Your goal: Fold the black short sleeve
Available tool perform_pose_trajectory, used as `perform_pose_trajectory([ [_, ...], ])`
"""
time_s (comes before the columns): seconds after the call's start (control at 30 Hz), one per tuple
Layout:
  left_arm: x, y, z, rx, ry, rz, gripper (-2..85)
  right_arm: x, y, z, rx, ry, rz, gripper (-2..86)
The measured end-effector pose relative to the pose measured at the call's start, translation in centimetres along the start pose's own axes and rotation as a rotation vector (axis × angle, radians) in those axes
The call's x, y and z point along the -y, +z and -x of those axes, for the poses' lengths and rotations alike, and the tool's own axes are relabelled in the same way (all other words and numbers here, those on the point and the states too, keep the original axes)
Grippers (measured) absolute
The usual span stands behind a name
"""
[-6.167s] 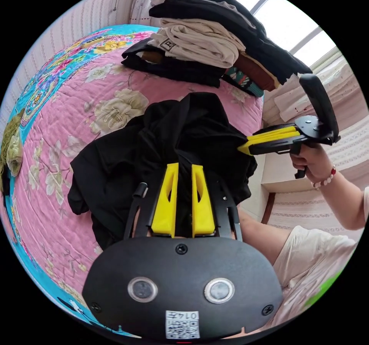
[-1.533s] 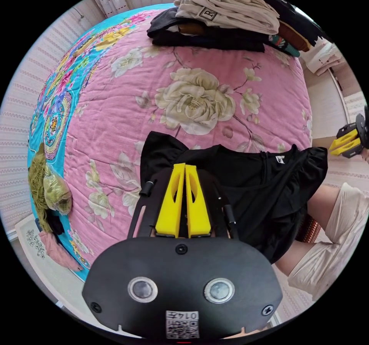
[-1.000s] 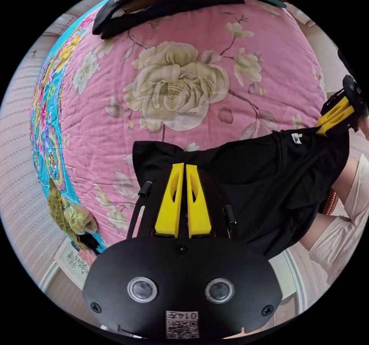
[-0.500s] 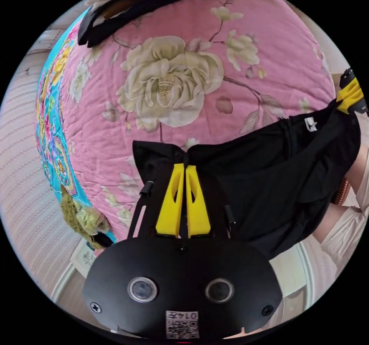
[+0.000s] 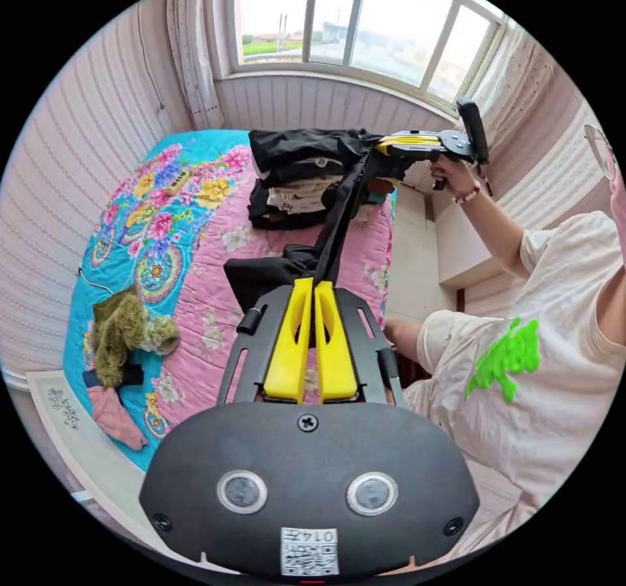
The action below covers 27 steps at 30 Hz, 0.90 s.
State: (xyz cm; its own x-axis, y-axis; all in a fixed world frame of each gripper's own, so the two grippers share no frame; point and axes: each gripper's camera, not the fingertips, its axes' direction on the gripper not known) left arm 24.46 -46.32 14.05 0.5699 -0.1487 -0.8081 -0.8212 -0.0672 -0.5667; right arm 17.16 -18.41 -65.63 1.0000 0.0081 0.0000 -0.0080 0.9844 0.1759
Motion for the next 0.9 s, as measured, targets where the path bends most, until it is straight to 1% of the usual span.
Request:
perform_pose_trajectory([
  [0.03,-0.9,-2.2,-0.8,0.052,-0.003,-0.036,-0.9,0.5,-1.4,0.6,0.003,-0.010,-0.043,0.0],
  [0.07,-1.9,-4.5,-1.5,0.057,-0.005,-0.093,-0.9,1.5,-4.8,2.1,0.002,-0.024,-0.165,0.0],
  [0.1,-2.4,-5.6,-1.9,0.058,0.000,-0.120,-0.9,2.5,-6.8,3.6,-0.041,-0.049,-0.192,0.0],
  [0.17,-4.5,-9.4,-3.1,0.120,0.006,-0.211,-0.9,3.6,-8.9,5.4,-0.076,-0.060,-0.217,0.0],
  [0.2,-5.0,-10.1,-3.2,0.116,0.004,-0.227,-0.9,4.1,-10.5,6.5,-0.064,-0.056,-0.250,0.0],
  [0.27,-7.0,-12.4,-4.0,0.043,0.021,-0.292,-1.0,4.5,-12.7,8.3,-0.106,-0.045,-0.307,0.0],
  [0.43,-9.8,-13.3,-6.5,-0.094,0.087,-0.381,-1.0,5.9,-15.6,12.0,-0.196,-0.045,-0.325,0.0],
  [0.5,-10.9,-12.9,-7.4,-0.104,0.090,-0.427,-1.0,7.3,-15.5,13.4,-0.209,-0.065,-0.291,-0.1],
  [0.53,-11.8,-12.6,-7.8,-0.077,0.082,-0.458,-1.0,7.8,-15.2,13.7,-0.196,-0.069,-0.284,0.0],
  [0.63,-15.0,-11.8,-6.9,-0.084,0.002,-0.532,-1.0,11.5,-12.3,15.6,-0.061,-0.128,-0.215,0.0],
  [0.7,-17.8,-11.1,-4.7,-0.099,-0.094,-0.559,-1.0,15.5,-7.4,19.2,0.026,-0.242,-0.117,0.0],
  [0.73,-19.9,-10.4,-2.8,-0.110,-0.178,-0.567,-1.0,16.5,-5.9,20.4,0.047,-0.280,-0.089,0.0],
  [0.77,-22.3,-9.6,-0.7,-0.144,-0.268,-0.577,-1.0,18.5,-2.7,23.3,0.078,-0.362,-0.038,0.0],
  [0.8,-23.6,-9.1,0.4,-0.162,-0.315,-0.580,-1.0,20.2,0.9,26.5,0.108,-0.443,0.023,0.0],
  [0.83,-26.3,-8.2,2.5,-0.187,-0.406,-0.586,-1.0,21.0,2.6,28.2,0.123,-0.479,0.053,0.0],
  [0.9,-30.4,-6.8,5.2,-0.165,-0.545,-0.580,-1.0,23.4,10.0,35.5,0.185,-0.621,0.154,-0.1],
])
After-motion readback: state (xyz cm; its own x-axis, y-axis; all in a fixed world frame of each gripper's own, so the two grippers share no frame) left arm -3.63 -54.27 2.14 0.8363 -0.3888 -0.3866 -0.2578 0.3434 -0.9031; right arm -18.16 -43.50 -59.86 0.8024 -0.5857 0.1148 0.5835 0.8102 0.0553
